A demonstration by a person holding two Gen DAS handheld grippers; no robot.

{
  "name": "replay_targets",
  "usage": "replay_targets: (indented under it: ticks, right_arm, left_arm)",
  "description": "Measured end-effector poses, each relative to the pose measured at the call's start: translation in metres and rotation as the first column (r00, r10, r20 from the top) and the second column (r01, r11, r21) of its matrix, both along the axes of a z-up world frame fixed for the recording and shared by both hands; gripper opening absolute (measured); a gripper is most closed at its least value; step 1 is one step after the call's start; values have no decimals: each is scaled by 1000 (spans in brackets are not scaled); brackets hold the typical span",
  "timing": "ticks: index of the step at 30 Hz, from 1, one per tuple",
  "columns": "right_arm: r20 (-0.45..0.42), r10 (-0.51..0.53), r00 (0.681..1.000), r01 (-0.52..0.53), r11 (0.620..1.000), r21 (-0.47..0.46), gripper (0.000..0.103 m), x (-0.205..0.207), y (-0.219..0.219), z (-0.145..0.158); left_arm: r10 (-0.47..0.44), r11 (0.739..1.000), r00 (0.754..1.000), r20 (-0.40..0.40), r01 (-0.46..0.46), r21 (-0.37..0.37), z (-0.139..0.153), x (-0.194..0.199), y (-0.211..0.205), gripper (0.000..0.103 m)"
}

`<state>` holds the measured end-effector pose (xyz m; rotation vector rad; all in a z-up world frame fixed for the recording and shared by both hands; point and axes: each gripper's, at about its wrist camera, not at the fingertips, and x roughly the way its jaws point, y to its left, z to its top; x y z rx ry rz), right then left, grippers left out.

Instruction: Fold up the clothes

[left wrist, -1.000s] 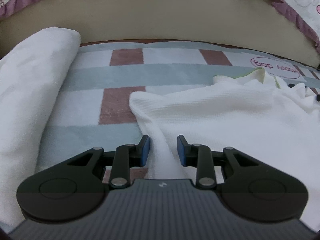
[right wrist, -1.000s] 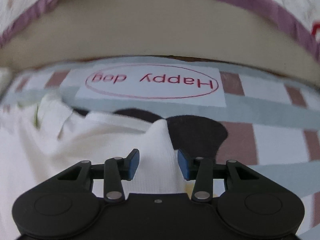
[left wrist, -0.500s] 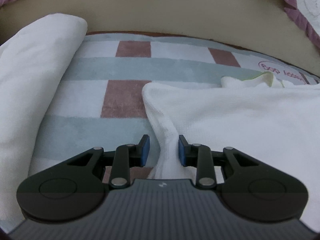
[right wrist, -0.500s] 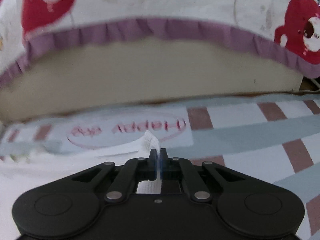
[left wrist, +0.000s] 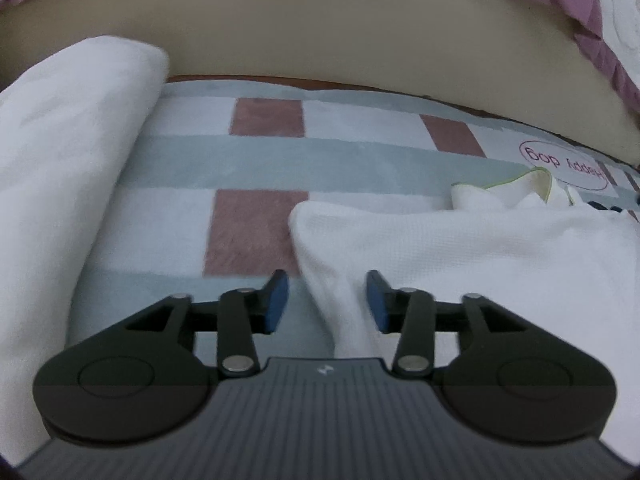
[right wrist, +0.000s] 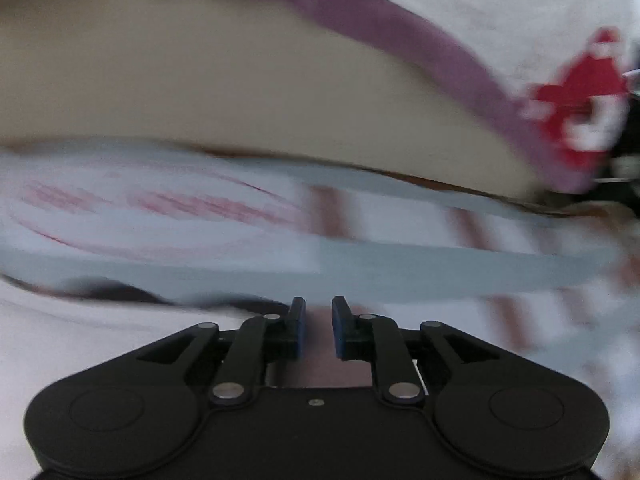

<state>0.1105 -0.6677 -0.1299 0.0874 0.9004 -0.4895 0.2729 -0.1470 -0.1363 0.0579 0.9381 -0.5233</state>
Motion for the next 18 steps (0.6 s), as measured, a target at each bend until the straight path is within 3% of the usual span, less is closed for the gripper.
replay_targets:
  ticks: [2, 4, 5, 6, 7, 8, 10, 13, 15, 18]
  right_arm:
    - [76, 135, 988, -145, 979, 147, 33, 10, 15, 7]
    - [129, 268, 955, -294, 917, 270, 40, 23, 32, 10]
    - [162, 329, 930, -365, 872, 326, 40, 29, 41, 11]
    - [198, 386, 901, -434, 818, 378, 40, 36, 50, 12]
    - [228, 437, 870, -493, 762, 420, 40, 42, 59, 12]
    - [209, 474, 855, -516, 743, 426, 41, 48, 68, 9]
    - [170, 511, 843, -533, 744, 402, 41, 55, 80, 4]
    - [138, 529, 837, -537, 750, 386, 41, 61, 89, -2]
    - [136, 524, 841, -533, 755, 382, 41, 61, 88, -4]
    - [73, 540, 839, -523, 761, 383, 43, 62, 89, -6]
  left_arm:
    - [47, 999, 998, -48, -48, -19, -3, 13, -7, 48]
    - [48, 998, 997, -58, -51, -45, -2, 21, -14, 46]
    - [39, 998, 997, -63, -42, -55, -3, 24, -17, 35]
    - [30, 998, 998, -57, -33, -53, -2, 25, -21, 4]
    - [23, 999, 999, -32, -24, -30, -1, 23, -24, 3]
    - [20, 999, 1000, 0, -20, -30, 3, 17, -24, 2]
    - [33, 992, 995, 91, -22, -125, 20, -5, -10, 2]
    - [77, 958, 959, 274, 6, -288, 61, -53, 20, 2]
    - [74, 963, 954, 289, 8, -270, 76, -73, 25, 2]
    - [29, 972, 972, 231, 27, -234, 66, -86, 21, 2]
